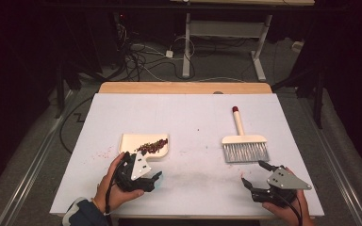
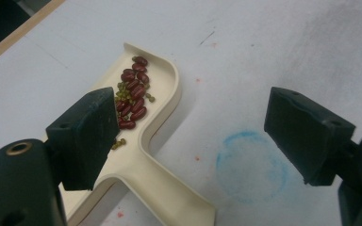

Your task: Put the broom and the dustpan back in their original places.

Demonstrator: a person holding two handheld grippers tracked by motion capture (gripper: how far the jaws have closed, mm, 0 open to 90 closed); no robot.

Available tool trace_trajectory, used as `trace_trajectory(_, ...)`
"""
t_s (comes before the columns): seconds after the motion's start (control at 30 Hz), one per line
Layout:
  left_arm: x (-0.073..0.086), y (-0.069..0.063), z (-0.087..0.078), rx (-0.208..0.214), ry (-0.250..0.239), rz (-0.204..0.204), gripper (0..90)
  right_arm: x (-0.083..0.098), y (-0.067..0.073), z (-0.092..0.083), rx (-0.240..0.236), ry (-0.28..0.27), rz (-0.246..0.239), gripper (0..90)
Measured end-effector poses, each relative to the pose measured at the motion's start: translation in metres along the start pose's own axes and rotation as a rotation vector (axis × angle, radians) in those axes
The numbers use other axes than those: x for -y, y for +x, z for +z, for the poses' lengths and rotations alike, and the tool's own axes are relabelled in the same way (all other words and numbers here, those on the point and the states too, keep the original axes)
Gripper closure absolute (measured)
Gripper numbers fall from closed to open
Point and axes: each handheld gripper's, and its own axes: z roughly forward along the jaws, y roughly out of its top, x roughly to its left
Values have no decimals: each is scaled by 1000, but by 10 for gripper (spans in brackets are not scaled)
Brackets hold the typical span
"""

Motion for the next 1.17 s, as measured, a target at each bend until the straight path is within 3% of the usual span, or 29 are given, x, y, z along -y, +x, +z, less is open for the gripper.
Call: trace_trajectory(1.17,1,0,1,0,8,-12,175,-5,-3,0,21,-23,-12,199)
